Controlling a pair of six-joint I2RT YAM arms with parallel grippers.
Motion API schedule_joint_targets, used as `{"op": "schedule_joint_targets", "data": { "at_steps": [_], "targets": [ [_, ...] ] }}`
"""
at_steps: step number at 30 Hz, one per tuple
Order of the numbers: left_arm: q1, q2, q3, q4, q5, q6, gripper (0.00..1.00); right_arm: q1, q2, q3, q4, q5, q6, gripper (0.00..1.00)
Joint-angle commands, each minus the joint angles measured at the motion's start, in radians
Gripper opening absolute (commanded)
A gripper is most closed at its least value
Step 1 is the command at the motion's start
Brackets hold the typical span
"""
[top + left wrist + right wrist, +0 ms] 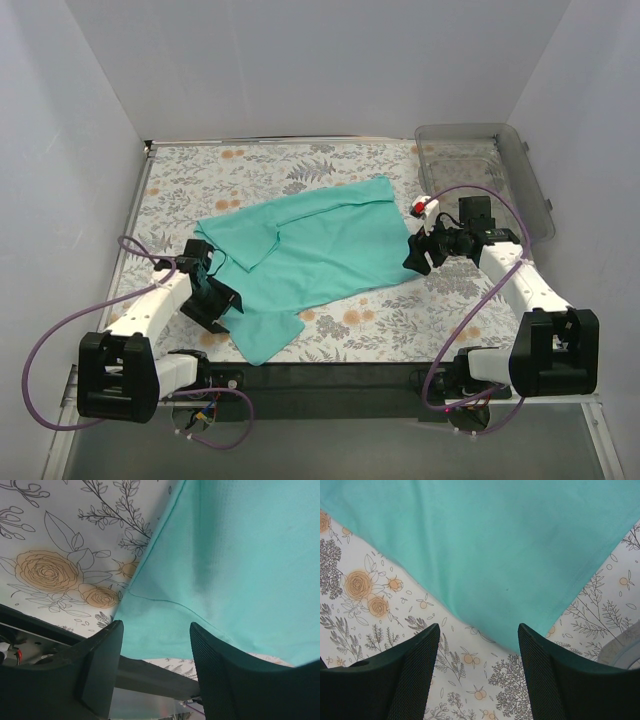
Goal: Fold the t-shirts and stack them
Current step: Fold the tshirt
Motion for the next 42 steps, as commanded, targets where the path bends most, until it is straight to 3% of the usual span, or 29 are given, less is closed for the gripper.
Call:
{"op": "schedule_joint_targets", "data": {
  "at_steps": [1,14,17,23,33,42],
  "targets": [
    [-0.002,-0.026,-0.021,0.045,0.009,-0.018,0.53,-0.007,0.003,0.03,0.021,-0.003,0.007,0.6],
    [-0.002,0.02,-0.075,0.072,0.03,-0.009,0.52,-0.017,0.018,0.034,0.02,-0.003,0.01,0.6],
    [-0.002,0.014,-0.072,0.069,0.032,-0.001,0.45,-0.018,0.02,0.034,0.02,0.0,0.008,0.6],
    [-0.002,-0.035,-0.069,0.074,0.055,0.026,0.16,-0.023,0.01,0.031,0.02,0.012,0.001,0.6],
    [-0.002,-0.093,-0.012,0.123,0.066,0.072,0.08,-0.024,0.024,0.041,-0.02,-0.041,-0.059,0.6],
    [0.0,0.023,0.094,0.253,0.085,0.077,0.08,-0.024,0.073,0.079,-0.048,-0.075,-0.058,0.6]
  ]
}}
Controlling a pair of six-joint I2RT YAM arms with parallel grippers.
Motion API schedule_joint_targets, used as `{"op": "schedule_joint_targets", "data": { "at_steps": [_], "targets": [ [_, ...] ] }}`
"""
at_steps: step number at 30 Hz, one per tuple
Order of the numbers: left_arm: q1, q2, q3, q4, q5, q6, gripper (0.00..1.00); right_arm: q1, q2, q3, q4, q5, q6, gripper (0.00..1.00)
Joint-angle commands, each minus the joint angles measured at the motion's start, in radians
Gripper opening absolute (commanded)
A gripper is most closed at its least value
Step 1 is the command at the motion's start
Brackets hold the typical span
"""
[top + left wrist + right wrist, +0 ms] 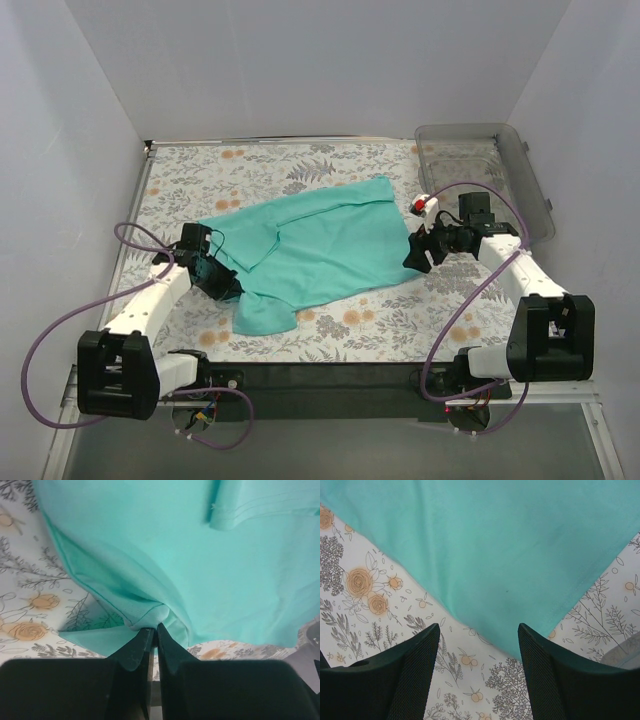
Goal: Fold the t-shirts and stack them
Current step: Fold the tshirt
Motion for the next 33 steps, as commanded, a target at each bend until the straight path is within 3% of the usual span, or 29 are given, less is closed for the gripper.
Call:
{"op": "schedule_joint_targets", "data": {
  "at_steps": [1,6,9,13,20,27,33],
  "targets": [
    [0.0,0.041,0.048,0.084,0.032,0.016,0.09,-0.005,0.008,0.04,-0.023,-0.035,-0.015,0.6],
    [0.004,0.11,0.071,0.182,0.099,0.077,0.3,-0.005,0.021,0.035,-0.021,-0.032,-0.015,0.6],
    [0.01,0.13,0.099,0.211,0.128,0.144,0.5,-0.005,0.022,0.031,-0.021,-0.03,-0.017,0.6],
    [0.012,0.081,0.114,0.143,0.083,0.168,0.59,-0.005,0.008,0.02,-0.021,-0.027,-0.02,0.6],
    [0.012,-0.065,0.061,-0.081,-0.036,0.057,0.65,-0.003,-0.015,0.023,-0.021,-0.029,-0.015,0.6],
    [0.01,-0.137,-0.06,-0.186,0.013,-0.044,0.62,-0.005,-0.041,0.019,-0.026,-0.036,-0.014,0.6],
    [0.004,-0.126,-0.094,-0.24,0.022,-0.038,0.62,-0.005,-0.059,0.017,-0.027,-0.049,-0.012,0.6]
  ]
}}
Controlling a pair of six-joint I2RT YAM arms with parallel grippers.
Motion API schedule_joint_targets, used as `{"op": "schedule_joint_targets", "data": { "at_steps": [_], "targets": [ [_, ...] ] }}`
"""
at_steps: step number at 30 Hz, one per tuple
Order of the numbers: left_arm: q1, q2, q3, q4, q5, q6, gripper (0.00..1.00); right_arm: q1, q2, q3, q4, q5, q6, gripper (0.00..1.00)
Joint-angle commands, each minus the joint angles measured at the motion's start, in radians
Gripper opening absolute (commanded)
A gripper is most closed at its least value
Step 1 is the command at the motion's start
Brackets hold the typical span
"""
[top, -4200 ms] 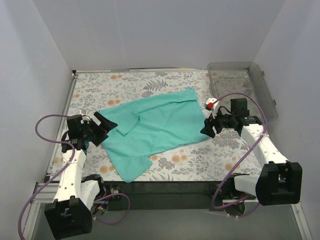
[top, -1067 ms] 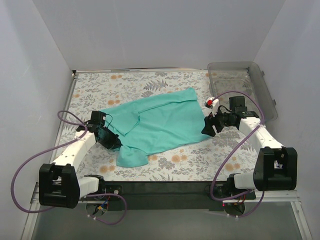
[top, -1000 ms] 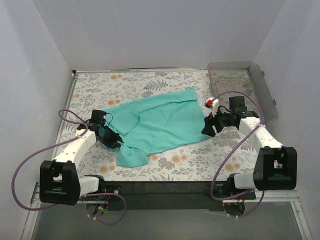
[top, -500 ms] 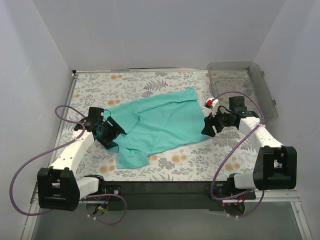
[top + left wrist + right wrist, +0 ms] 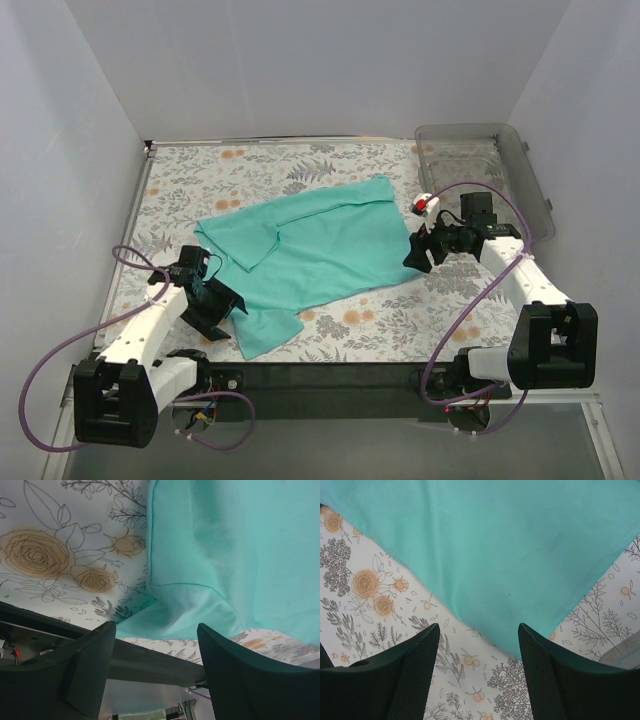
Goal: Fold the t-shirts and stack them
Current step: Fold the tshirt
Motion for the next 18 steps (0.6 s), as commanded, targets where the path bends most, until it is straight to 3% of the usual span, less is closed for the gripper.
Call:
{"op": "schedule_joint_targets", "data": {
  "at_steps": [1,10,18],
  "targets": [
    [-0.007,0.0,0.0,-0.055,0.019,-0.017,0.62,-0.005,-0.029,0.017,-0.015,-0.034,-0.008,0.6],
    [-0.216,0.106,0.04,-0.098,0.055,-0.023,0.62,-0.005,-0.025,0.023,-0.023,-0.042,-0.011,0.6],
    [-0.355,0.159,0.042,-0.121,0.027,-0.047,0.49,-0.005,-0.022,0.026,-0.026,-0.04,-0.013,0.6]
  ]
}}
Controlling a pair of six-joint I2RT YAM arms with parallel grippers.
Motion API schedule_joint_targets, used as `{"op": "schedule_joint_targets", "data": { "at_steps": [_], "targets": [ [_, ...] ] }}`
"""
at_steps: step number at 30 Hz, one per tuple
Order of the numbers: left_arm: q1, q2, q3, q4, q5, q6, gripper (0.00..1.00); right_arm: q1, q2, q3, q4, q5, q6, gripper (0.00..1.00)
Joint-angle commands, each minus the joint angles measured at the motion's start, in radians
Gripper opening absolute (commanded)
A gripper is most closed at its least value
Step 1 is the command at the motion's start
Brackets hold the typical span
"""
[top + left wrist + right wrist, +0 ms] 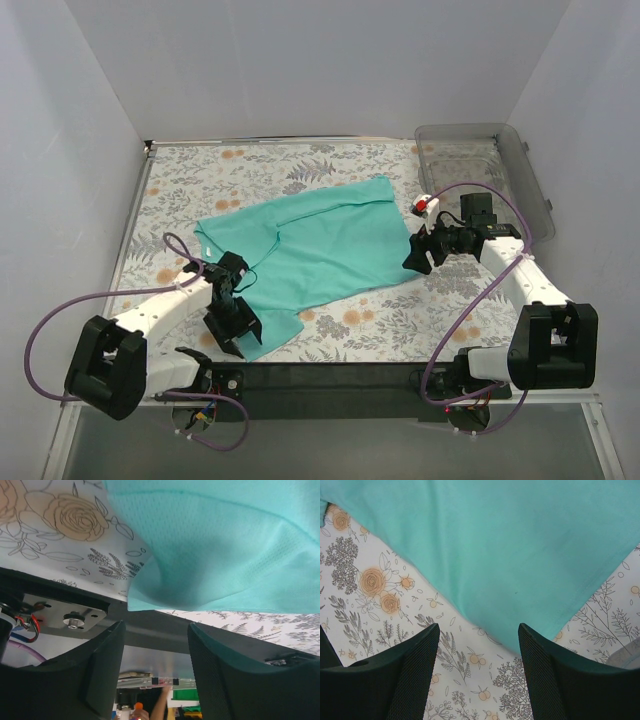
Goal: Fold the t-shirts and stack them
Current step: Fold the tshirt
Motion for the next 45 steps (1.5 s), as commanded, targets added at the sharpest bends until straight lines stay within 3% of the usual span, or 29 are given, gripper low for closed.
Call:
{"op": "schedule_joint_targets", "data": {
  "at_steps": [1,9,25,32,40,45],
  "targets": [
    [-0.04,-0.005,0.019,-0.03,-0.012,-0.036,0.48,-0.005,-0.017,0.025,-0.004,-0.024,-0.012,0.6],
    [-0.074,0.026,0.013,-0.031,-0.041,-0.062,0.44,-0.005,-0.016,0.031,-0.009,-0.027,-0.012,0.61],
    [-0.077,0.143,-0.056,0.116,-0.026,-0.087,0.42,-0.005,-0.017,0.032,-0.011,-0.021,-0.014,0.61],
    [-0.077,0.118,-0.032,0.116,-0.029,-0.065,0.1,-0.005,-0.017,0.031,-0.009,-0.015,-0.015,0.6],
    [-0.077,0.011,0.029,0.097,-0.066,0.008,0.09,-0.005,-0.028,0.026,-0.012,0.005,-0.031,0.61],
    [-0.077,-0.031,0.0,0.206,0.034,0.065,0.09,-0.011,-0.048,0.019,-0.024,0.063,-0.107,0.61]
  ]
}}
